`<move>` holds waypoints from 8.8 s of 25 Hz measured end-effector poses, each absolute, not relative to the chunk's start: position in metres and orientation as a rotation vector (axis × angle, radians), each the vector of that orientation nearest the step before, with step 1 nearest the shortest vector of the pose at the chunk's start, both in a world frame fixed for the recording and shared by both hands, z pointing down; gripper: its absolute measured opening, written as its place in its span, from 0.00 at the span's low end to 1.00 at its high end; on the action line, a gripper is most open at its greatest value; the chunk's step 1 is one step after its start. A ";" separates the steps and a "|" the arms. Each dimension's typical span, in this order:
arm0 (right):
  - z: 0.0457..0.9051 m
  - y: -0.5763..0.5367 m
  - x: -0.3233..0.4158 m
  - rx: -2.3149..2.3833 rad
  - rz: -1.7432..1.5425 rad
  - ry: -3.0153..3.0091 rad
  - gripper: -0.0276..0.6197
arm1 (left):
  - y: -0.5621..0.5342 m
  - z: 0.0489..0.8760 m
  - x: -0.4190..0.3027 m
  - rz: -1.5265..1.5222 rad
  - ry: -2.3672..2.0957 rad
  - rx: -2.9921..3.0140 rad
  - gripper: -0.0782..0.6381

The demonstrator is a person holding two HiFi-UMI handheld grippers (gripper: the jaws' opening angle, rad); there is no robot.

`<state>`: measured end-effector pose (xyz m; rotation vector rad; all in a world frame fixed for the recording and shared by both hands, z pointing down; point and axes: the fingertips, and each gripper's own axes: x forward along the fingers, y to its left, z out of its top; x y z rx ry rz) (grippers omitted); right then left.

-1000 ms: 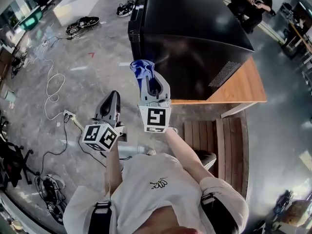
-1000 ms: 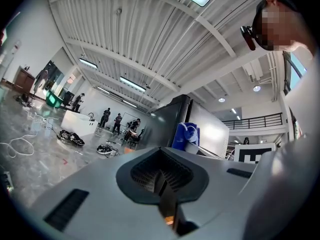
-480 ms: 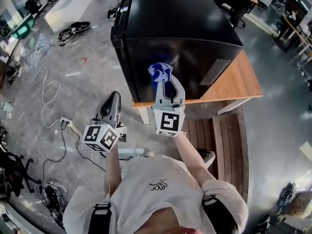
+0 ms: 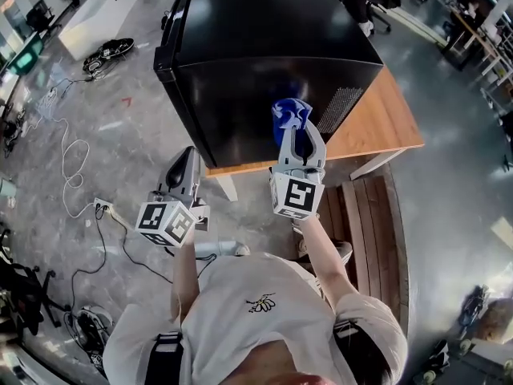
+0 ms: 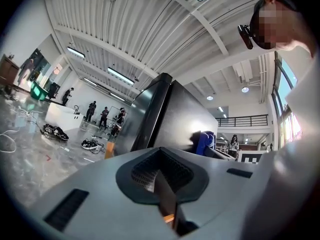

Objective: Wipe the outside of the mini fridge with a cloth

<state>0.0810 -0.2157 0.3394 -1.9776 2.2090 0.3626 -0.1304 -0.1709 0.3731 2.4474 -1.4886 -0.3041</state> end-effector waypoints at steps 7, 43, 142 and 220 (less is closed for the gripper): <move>0.344 -0.223 0.158 -2.155 0.314 2.045 0.14 | -0.177 0.377 -0.112 -0.293 -1.455 2.459 0.12; 0.330 -0.191 0.241 -2.339 0.320 1.833 0.14 | -0.161 0.372 -0.114 -0.265 -1.485 2.474 0.12; 0.363 -0.172 0.078 -1.893 0.110 2.123 0.14 | -0.152 0.371 -0.165 -0.308 -1.634 2.422 0.12; 0.427 -0.226 0.285 -2.165 0.096 2.107 0.14 | -0.181 0.416 -0.030 -0.244 -1.672 2.367 0.12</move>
